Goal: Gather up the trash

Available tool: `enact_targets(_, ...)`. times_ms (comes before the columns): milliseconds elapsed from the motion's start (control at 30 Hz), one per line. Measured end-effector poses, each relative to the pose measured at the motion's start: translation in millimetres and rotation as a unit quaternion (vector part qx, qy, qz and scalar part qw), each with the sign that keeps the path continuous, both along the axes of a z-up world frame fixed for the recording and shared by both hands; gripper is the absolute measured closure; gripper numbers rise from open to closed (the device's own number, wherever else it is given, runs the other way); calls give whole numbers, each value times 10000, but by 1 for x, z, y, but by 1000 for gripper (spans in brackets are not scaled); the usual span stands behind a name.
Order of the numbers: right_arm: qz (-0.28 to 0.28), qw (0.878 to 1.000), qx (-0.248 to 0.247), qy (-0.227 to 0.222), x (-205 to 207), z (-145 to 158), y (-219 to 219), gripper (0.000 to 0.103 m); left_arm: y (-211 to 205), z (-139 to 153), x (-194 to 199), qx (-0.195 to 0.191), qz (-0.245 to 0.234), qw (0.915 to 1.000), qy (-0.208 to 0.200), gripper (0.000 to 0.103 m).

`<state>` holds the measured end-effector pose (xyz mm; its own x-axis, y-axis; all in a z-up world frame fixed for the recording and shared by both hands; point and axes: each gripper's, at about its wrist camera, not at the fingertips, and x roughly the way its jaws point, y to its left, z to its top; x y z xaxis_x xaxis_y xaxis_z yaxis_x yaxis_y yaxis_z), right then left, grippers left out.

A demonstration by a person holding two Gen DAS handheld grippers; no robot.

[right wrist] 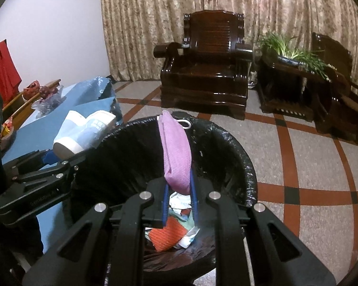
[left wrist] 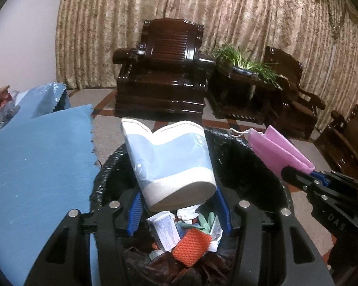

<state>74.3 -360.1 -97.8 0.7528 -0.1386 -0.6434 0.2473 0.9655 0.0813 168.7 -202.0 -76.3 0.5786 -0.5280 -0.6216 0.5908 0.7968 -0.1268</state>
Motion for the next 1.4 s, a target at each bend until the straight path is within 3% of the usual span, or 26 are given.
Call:
enact_targets(167,-54,10000,2,76,7,-12,-5,88,-6,-8,7,14,-21,10000,63,49)
enact_targets(200,-77,9999,-33,116,9,-15,-5,83,-7,-8,8,21,-39,9999,93,47)
enact_targets(267,-117,9998,-76,164,14,-16,-8,77,-7,-9,10,12,-42,9999,120,36)
enact_targets(300,-131,9997,-85,165,14,-17,-9,71,-5,-9,11,-15,-32,9999,118,29)
enact_targets(367,-184,9997,-118,141,12,-19,-10,60,-1,-9,11,-42,-16,9999,118,28)
enact_targets(400,-208,9996,-124,128,12,-19,-12,49,0,-9,12,-39,-9,9999,120,27)
enact_targets(433,-249,9995,-144,107,10,-19,-12,30,3,-9,12,-40,11,9999,112,26)
enact_targets(500,-317,9993,-211,35,6,-17,-11,13,6,-7,12,-50,61,9999,100,22)
enact_targets(533,-322,9992,-227,8,4,-15,-10,11,9,-5,12,-60,80,9999,88,19)
enact_targets(800,-136,9997,-183,-74,-7,-1,3,6,42,14,2,-69,337,9994,-97,7)
enact_targets(1067,-14,9998,23,-222,-24,22,23,5,73,22,-18,40,668,9977,-120,6)
enact_targets(1400,194,9992,-102,-341,-42,52,52,5,106,43,-53,117,1026,9943,-262,6)
